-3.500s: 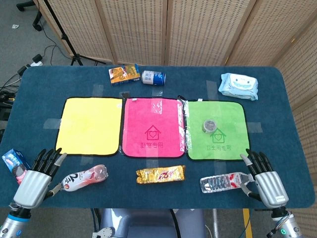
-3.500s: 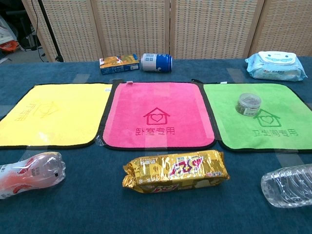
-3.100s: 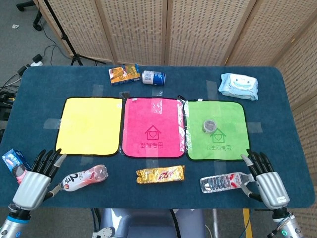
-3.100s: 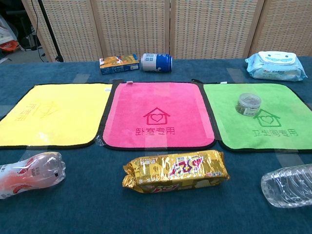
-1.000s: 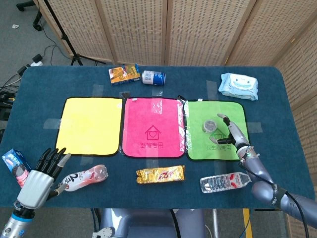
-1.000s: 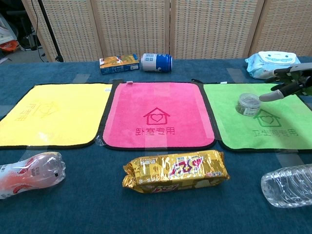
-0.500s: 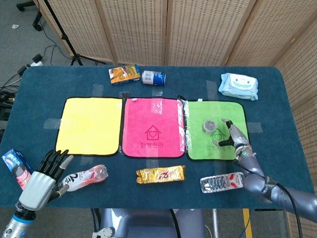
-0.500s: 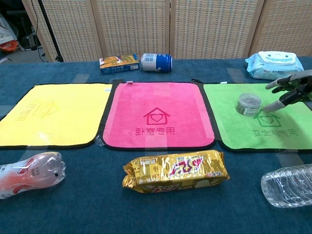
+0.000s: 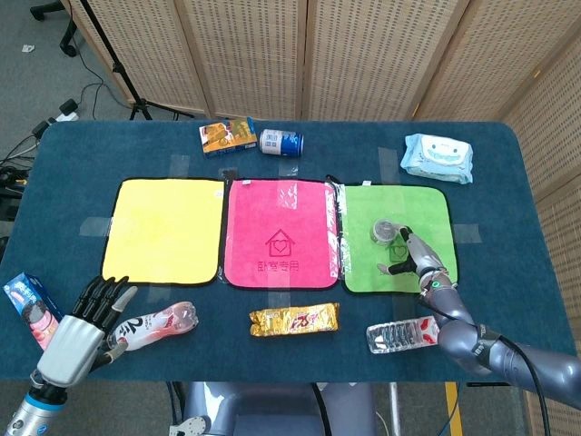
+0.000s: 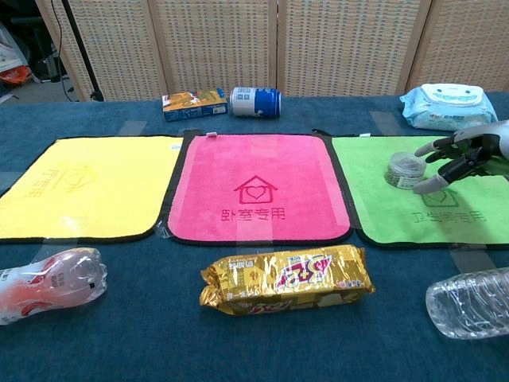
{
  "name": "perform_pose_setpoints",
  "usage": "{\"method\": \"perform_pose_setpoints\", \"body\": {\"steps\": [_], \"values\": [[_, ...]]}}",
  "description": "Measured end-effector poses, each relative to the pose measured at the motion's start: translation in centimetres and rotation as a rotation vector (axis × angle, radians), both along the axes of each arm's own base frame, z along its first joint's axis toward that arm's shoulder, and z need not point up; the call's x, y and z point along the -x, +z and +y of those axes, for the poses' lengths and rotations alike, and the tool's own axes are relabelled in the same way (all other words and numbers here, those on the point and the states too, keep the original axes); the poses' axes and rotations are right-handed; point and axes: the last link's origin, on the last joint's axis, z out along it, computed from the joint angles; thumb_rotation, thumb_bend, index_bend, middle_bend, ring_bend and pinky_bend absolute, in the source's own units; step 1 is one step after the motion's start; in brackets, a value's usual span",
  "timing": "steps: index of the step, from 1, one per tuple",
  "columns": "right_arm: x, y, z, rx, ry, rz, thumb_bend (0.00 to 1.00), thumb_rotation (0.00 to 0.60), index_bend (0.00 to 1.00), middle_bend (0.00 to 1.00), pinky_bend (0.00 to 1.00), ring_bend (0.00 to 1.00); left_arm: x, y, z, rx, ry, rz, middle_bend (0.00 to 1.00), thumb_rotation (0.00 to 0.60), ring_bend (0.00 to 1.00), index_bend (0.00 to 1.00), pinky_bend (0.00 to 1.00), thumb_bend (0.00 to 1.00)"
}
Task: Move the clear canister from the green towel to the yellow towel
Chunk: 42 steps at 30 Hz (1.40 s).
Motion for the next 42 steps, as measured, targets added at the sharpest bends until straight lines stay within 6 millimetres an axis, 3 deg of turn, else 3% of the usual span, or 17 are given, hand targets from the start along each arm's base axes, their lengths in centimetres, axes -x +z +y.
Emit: {"method": "perform_pose_setpoints", "body": {"steps": [25, 42], "values": [[-2.4, -2.9, 0.9, -0.095, 0.150, -0.042, 0.31, 0.600, 0.07, 0.00, 0.01, 0.00, -0.3, -1.4, -0.8, 0.062, -0.019, 0.026, 0.00, 0.600, 0.00, 0.00, 0.00, 0.11], [-6.0, -4.7, 1.9, -0.129, 0.204, -0.041, 0.31, 0.600, 0.07, 0.00, 0.01, 0.00, -0.1, -0.9, -0.4, 0.045, -0.001, 0.019, 0.00, 0.600, 0.00, 0.00, 0.00, 0.11]]}}
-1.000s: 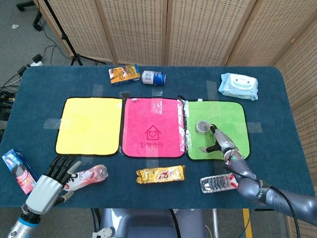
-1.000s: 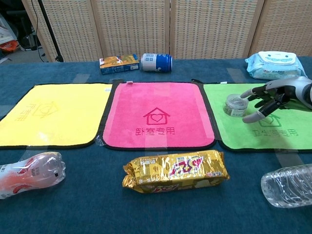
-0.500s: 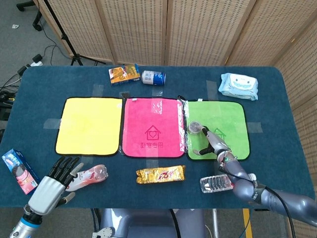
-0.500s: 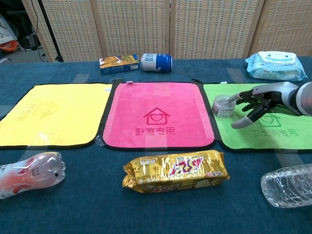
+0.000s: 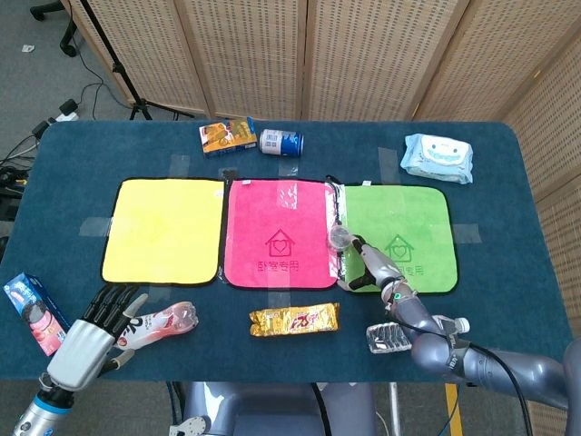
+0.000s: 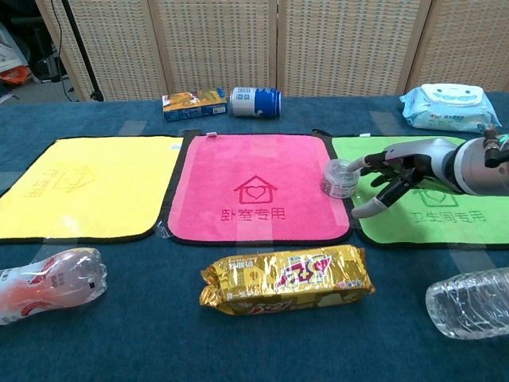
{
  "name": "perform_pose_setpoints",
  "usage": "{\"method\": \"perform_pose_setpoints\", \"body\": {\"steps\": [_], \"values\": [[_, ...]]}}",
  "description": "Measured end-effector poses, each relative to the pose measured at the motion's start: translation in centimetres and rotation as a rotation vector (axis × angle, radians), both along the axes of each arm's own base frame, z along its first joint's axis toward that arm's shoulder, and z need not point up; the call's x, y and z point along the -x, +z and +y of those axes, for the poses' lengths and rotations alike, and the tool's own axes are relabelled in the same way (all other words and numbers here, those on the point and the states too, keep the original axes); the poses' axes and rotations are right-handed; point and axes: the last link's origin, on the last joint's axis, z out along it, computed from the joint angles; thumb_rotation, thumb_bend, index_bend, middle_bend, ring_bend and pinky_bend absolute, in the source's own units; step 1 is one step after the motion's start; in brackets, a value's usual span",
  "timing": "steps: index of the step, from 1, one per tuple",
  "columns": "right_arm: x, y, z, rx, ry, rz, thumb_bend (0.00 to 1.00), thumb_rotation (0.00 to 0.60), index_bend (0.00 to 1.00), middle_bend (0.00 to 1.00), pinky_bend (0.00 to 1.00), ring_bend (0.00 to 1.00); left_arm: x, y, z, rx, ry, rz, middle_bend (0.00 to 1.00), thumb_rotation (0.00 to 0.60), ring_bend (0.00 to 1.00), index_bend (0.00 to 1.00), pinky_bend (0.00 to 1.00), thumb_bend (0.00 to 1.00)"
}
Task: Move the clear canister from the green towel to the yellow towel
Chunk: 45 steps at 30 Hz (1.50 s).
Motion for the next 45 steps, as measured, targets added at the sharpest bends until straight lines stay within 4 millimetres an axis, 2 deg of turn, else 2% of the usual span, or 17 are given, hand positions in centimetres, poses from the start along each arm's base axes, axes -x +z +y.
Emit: {"method": "perform_pose_setpoints", "body": {"steps": [18, 37, 45], "values": [[-4.0, -2.0, 1.2, -0.041, 0.046, -0.017, 0.31, 0.600, 0.07, 0.00, 0.01, 0.00, -0.1, 0.2, 0.0, -0.004, -0.004, -0.007, 0.00, 0.600, 0.00, 0.00, 0.00, 0.11], [-7.0, -4.0, 2.6, -0.093, 0.062, -0.052, 0.31, 0.600, 0.07, 0.00, 0.01, 0.00, -0.1, 0.1, -0.1, 0.003, -0.008, -0.007, 0.00, 0.600, 0.00, 0.00, 0.00, 0.11], [-9.1, -4.9, 3.3, -0.116, 0.101, -0.058, 0.31, 0.600, 0.07, 0.00, 0.01, 0.00, -0.2, 0.0, -0.3, 0.007, -0.012, -0.005, 0.00, 0.600, 0.00, 0.00, 0.00, 0.11]]}}
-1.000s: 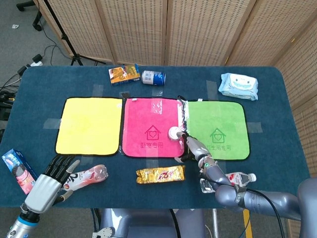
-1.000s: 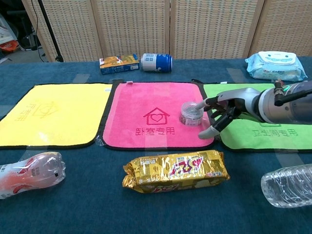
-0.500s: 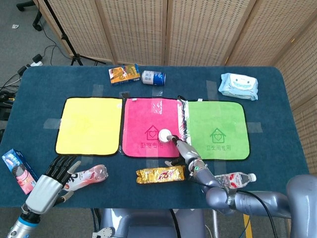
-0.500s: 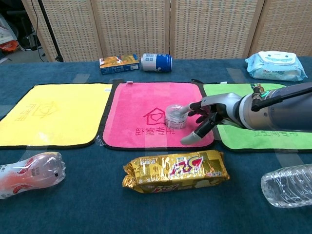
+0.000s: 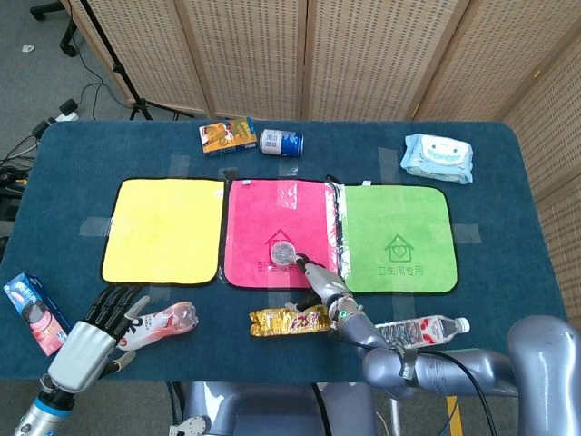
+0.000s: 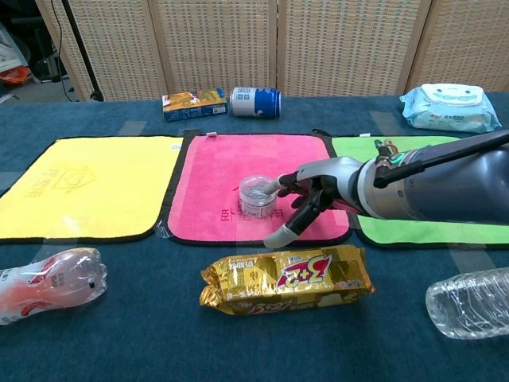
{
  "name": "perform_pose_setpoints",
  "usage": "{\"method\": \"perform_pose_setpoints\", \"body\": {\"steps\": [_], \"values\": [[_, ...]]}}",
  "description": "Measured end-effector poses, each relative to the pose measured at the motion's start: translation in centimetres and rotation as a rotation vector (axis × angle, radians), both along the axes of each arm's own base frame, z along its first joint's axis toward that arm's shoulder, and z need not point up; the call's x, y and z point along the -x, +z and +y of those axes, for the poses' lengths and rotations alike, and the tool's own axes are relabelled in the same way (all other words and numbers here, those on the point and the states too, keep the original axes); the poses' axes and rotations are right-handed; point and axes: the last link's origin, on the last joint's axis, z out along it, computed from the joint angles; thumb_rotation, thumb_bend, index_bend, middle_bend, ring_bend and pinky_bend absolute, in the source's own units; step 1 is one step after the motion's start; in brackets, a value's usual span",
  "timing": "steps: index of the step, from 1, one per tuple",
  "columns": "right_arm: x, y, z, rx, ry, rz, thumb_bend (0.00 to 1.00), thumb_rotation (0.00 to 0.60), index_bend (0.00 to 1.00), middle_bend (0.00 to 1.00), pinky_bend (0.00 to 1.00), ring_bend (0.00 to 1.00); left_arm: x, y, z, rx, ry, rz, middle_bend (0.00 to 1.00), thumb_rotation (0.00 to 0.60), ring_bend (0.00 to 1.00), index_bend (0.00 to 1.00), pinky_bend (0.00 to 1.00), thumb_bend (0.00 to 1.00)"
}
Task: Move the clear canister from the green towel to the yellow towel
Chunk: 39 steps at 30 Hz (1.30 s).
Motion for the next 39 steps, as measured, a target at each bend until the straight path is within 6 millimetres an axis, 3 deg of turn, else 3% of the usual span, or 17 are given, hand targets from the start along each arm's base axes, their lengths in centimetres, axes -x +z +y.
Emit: {"method": "perform_pose_setpoints", "body": {"steps": [8, 16, 28, 39], "values": [[-1.4, -0.8, 0.8, -0.026, 0.017, -0.013, 0.31, 0.600, 0.07, 0.00, 0.01, 0.00, 0.0, 0.1, 0.0, -0.001, 0.002, -0.002, 0.00, 0.600, 0.00, 0.00, 0.00, 0.11], [-0.8, 0.4, 0.1, 0.020, 0.017, 0.009, 0.31, 0.600, 0.07, 0.00, 0.01, 0.00, 0.0, 0.1, 0.0, -0.002, 0.000, -0.003, 0.00, 0.600, 0.00, 0.00, 0.00, 0.11], [2.1, 5.2, -1.2, 0.142, 0.034, 0.080, 0.31, 0.600, 0.07, 0.00, 0.01, 0.00, 0.1, 0.0, 0.0, -0.003, 0.006, 0.008, 0.00, 0.600, 0.00, 0.00, 0.00, 0.11], [6.8, 10.2, 2.2, 0.267, 0.200, 0.139, 0.31, 0.600, 0.09, 0.01, 0.01, 0.00, 0.3, -0.6, 0.1, 0.008, 0.015, 0.030, 0.00, 0.600, 0.00, 0.00, 0.00, 0.11]]}}
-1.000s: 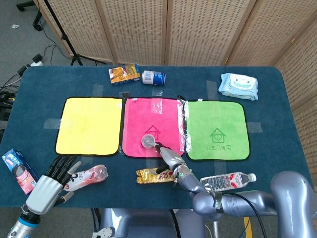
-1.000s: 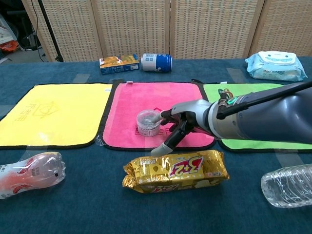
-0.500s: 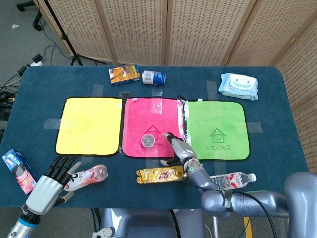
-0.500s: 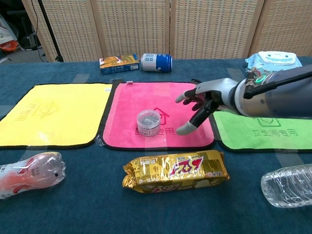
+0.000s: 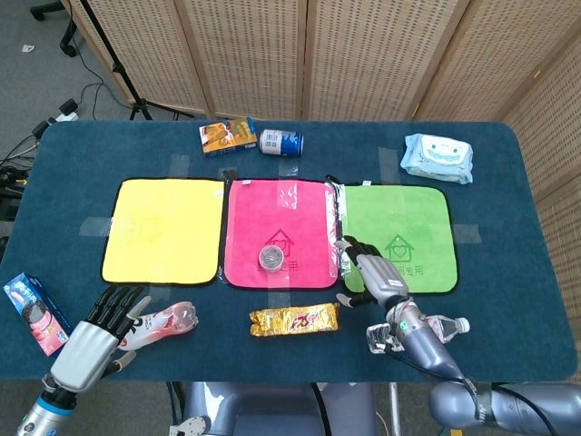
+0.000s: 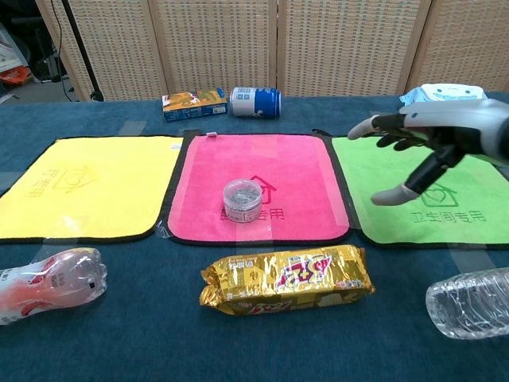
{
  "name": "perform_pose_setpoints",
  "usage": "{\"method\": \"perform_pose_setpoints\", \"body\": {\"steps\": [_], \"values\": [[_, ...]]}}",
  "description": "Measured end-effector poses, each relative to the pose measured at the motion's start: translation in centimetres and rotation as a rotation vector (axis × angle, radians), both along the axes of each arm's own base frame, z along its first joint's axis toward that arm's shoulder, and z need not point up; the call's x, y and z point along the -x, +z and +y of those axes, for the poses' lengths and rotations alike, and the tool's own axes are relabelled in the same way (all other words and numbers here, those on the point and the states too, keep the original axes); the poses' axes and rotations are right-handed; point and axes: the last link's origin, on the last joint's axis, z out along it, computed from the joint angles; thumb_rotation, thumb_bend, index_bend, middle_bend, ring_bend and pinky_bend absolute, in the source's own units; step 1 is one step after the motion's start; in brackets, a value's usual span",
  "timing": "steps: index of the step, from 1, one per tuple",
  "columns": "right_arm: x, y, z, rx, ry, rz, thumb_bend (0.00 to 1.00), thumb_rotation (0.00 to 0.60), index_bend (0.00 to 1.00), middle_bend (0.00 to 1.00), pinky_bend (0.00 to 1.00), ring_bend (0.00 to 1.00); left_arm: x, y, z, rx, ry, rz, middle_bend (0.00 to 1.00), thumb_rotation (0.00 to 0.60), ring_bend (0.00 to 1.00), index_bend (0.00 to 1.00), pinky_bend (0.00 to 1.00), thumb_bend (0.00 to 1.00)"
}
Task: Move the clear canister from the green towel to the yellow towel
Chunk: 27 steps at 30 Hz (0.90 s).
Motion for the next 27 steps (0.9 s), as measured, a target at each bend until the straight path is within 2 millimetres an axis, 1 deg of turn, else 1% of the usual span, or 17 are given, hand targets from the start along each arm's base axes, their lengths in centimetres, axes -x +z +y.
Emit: {"method": "perform_pose_setpoints", "body": {"steps": [4, 7, 10, 11, 14, 17, 19, 21, 27], "values": [[2.7, 2.1, 2.3, 0.096, 0.091, 0.039, 0.31, 0.600, 0.09, 0.01, 0.01, 0.00, -0.2, -0.1, -0.1, 0.009, 0.003, -0.009, 0.00, 0.600, 0.00, 0.00, 0.00, 0.11], [5.3, 3.9, 4.7, 0.211, 0.161, 0.059, 0.31, 0.600, 0.09, 0.01, 0.01, 0.00, -0.3, -0.2, -0.1, 0.014, 0.010, -0.010, 0.00, 0.600, 0.00, 0.00, 0.00, 0.11], [8.6, 6.0, 7.7, 0.341, 0.215, 0.097, 0.31, 0.600, 0.09, 0.01, 0.01, 0.00, -0.4, -0.2, -0.2, 0.021, 0.016, -0.010, 0.00, 0.600, 0.00, 0.00, 0.00, 0.11], [10.0, 6.7, 9.0, 0.385, 0.226, 0.124, 0.31, 0.600, 0.09, 0.01, 0.01, 0.00, -0.4, -0.3, -0.2, 0.023, 0.018, -0.010, 0.00, 0.600, 0.00, 0.00, 0.00, 0.11], [13.2, 7.9, 11.4, 0.449, 0.262, 0.208, 0.31, 0.600, 0.09, 0.01, 0.01, 0.00, -0.4, -0.4, -0.2, 0.030, 0.024, -0.001, 0.00, 0.600, 0.00, 0.00, 0.00, 0.11], [15.4, 8.4, 13.2, 0.464, 0.306, 0.278, 0.31, 0.600, 0.09, 0.01, 0.01, 0.00, -0.4, -0.7, -0.2, 0.036, 0.030, 0.007, 0.00, 0.600, 0.00, 0.00, 0.00, 0.11], [16.2, 8.3, 14.1, 0.467, 0.328, 0.297, 0.31, 0.600, 0.09, 0.01, 0.01, 0.00, -0.6, -0.8, -0.2, 0.041, 0.035, 0.008, 0.00, 0.600, 0.00, 0.00, 0.00, 0.11], [16.5, 8.1, 14.9, 0.469, 0.339, 0.285, 0.31, 0.600, 0.09, 0.01, 0.01, 0.00, -0.7, -0.7, -0.1, 0.046, 0.036, 0.016, 0.00, 0.600, 0.00, 0.00, 0.00, 0.11], [16.7, 7.9, 15.0, 0.461, 0.333, 0.270, 0.31, 0.600, 0.09, 0.01, 0.01, 0.00, -1.8, 0.1, 0.8, 0.074, 0.056, 0.063, 0.00, 0.600, 0.00, 0.00, 0.00, 0.11]]}}
